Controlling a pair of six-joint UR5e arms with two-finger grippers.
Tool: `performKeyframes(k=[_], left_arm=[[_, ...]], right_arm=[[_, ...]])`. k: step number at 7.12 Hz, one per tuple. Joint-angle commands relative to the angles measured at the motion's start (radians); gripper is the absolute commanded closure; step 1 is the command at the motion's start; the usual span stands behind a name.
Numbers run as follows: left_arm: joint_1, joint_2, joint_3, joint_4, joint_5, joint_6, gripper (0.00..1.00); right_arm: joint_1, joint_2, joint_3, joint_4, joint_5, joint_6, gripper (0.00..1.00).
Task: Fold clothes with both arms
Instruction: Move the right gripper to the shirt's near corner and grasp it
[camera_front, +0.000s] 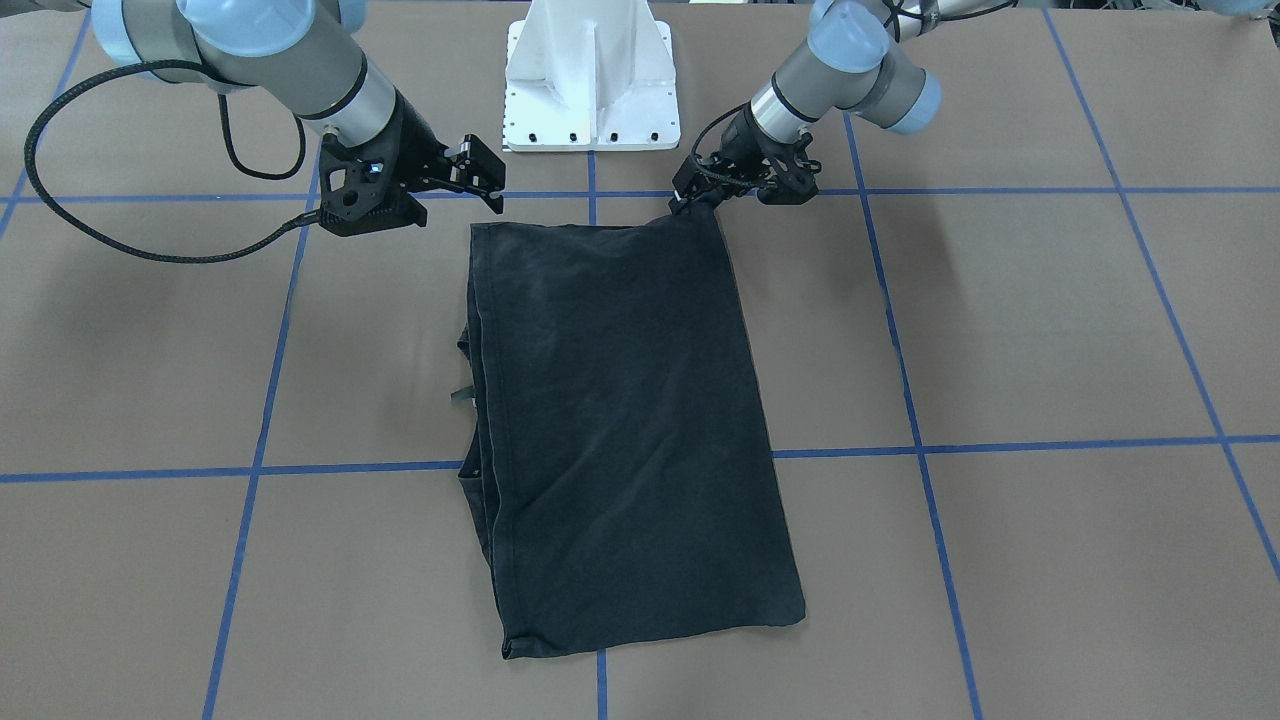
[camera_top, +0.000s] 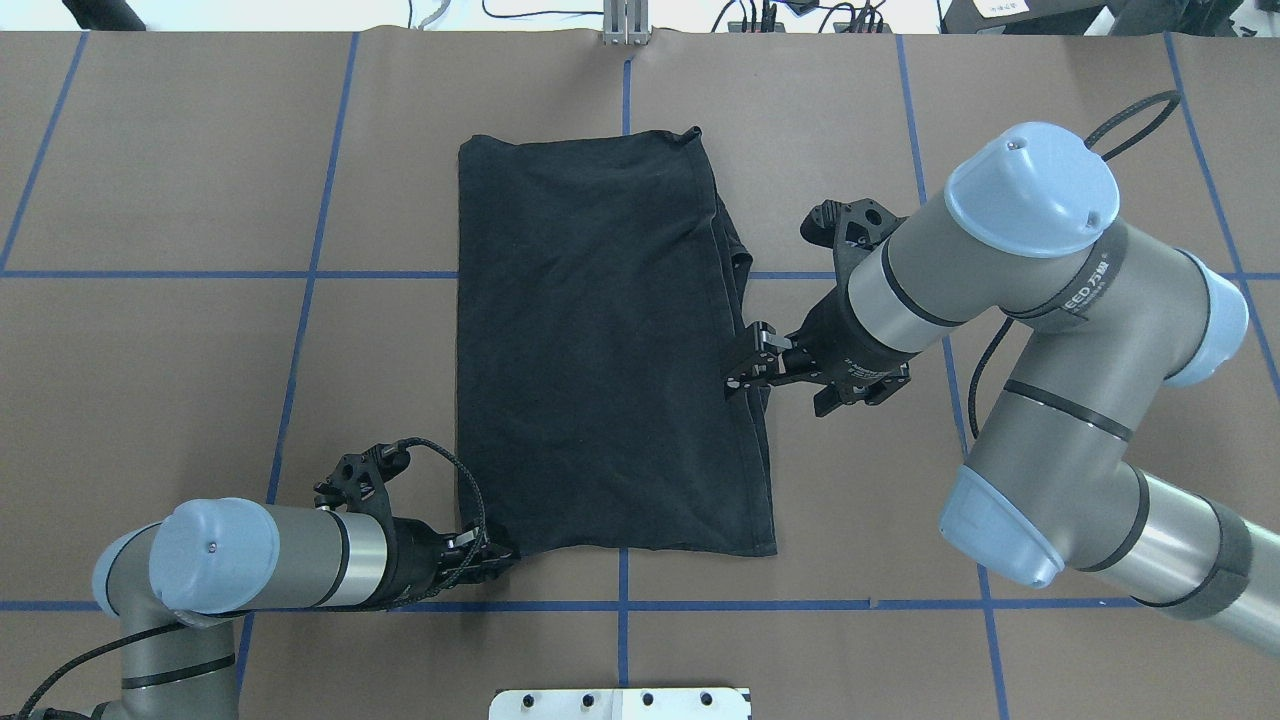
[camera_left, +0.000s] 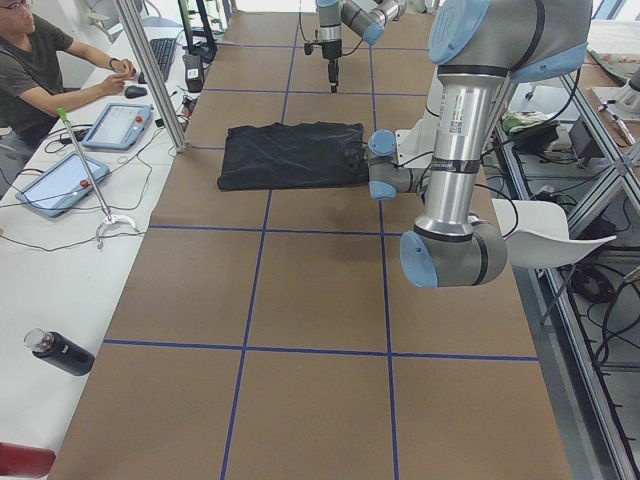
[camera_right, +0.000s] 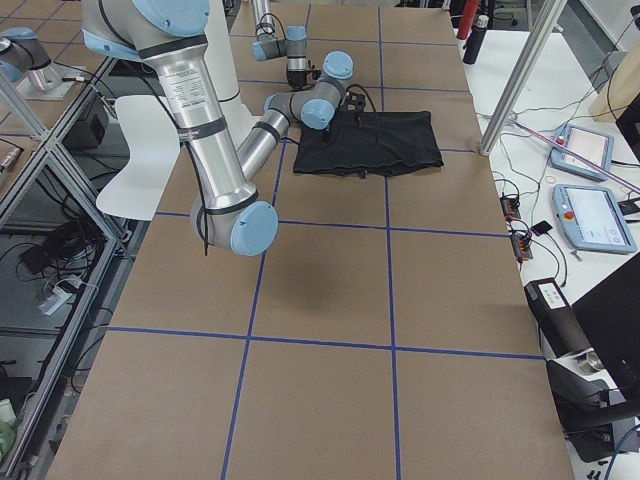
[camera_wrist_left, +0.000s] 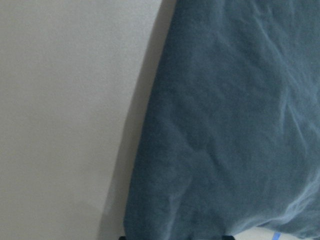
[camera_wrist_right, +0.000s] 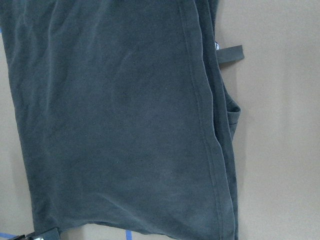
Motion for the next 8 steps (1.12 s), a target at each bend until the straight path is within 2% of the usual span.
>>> performKeyframes(k=[1, 3, 4, 5, 6, 8], left_arm=[[-0.004, 0.002, -0.012, 0.0, 0.0, 0.001, 1.0], [-0.007, 0.001, -0.015, 0.008, -0.002, 0.002, 1.0], [-0.007, 0.001, -0.015, 0.008, -0.003, 0.002, 1.0], [-0.007, -0.001, -0.015, 0.006, -0.003, 0.002, 1.0], [-0.006, -0.001, -0.015, 0.008, -0.005, 0.0, 1.0], [-0.009, 0.001, -0.023, 0.008, -0.005, 0.0, 1.0]], right_arm=[[0.0, -0.01, 0.001, 0.0, -0.003, -0.001, 0.0], [-0.017, -0.034, 0.001, 0.0, -0.026, 0.002, 0.0], [-0.062, -0.039, 0.0, 0.0, -0.079, 0.061, 0.0], [-0.128, -0.036, 0.0, 0.0, -0.178, 0.138, 0.0], [-0.187, -0.031, -0.005, 0.0, -0.239, 0.145, 0.0], [-0.253, -0.019, -0.054, 0.0, -0.291, 0.16, 0.0]])
